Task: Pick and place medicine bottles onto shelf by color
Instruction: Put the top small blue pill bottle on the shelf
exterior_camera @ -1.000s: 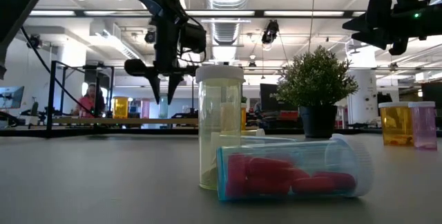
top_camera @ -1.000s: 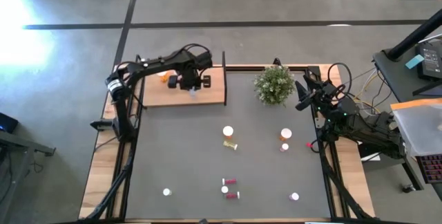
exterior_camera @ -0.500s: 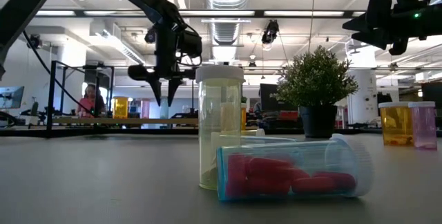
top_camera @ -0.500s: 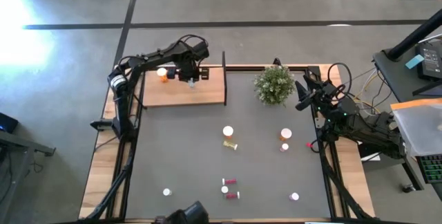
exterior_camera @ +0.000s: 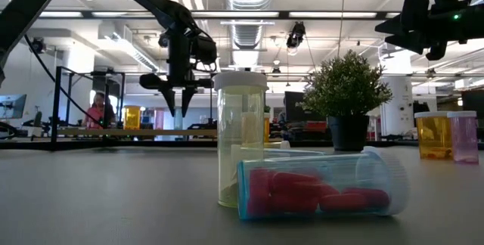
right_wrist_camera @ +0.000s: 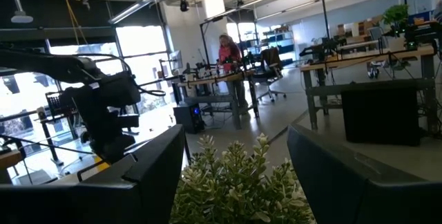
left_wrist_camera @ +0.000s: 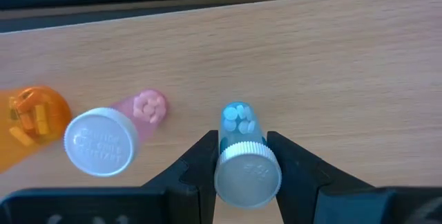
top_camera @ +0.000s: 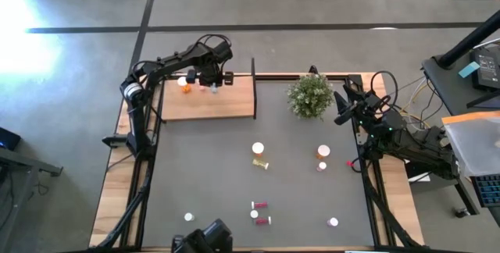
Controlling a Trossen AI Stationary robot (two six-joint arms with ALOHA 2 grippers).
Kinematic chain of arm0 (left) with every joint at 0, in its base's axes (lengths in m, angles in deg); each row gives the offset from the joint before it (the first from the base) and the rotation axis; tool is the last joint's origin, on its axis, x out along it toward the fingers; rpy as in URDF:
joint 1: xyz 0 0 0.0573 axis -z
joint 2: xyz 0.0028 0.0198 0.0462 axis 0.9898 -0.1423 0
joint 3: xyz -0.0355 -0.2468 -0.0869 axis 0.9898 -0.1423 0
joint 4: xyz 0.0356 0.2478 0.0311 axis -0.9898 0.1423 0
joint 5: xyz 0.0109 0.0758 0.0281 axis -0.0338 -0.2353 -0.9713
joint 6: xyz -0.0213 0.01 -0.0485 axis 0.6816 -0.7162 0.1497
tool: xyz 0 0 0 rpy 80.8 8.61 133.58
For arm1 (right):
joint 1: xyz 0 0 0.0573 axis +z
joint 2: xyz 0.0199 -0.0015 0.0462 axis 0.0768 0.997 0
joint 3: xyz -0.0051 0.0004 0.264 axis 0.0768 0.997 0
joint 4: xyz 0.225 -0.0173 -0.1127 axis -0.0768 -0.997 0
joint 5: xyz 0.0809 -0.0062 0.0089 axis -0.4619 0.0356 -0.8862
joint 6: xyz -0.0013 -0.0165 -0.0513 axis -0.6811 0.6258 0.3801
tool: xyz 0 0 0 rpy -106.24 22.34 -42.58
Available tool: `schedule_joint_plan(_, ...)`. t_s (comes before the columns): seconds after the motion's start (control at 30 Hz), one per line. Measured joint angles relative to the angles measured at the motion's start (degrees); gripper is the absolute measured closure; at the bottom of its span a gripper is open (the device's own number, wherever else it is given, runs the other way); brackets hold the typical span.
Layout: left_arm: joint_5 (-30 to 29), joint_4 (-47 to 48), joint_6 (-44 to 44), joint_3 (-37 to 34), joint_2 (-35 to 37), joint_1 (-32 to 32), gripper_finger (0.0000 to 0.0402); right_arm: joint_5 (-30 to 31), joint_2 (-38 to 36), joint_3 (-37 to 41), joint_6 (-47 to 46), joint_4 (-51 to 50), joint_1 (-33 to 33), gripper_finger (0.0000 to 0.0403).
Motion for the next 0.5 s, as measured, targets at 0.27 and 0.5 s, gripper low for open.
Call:
schedule_joint_plan(0.27,-1.2,-0.5,-0.1,-0.1,0.0,-0.1,0.0308,0.0,0.0,0.0,0.0,0.0,0.0,0.0154)
schedule_joint_plan(0.5,-0.8,-0.5,-0.1,-0.2,0.0,-0.1,0.0288,0.0,0.0,0.0,0.0,0.0,0.0,0.0154)
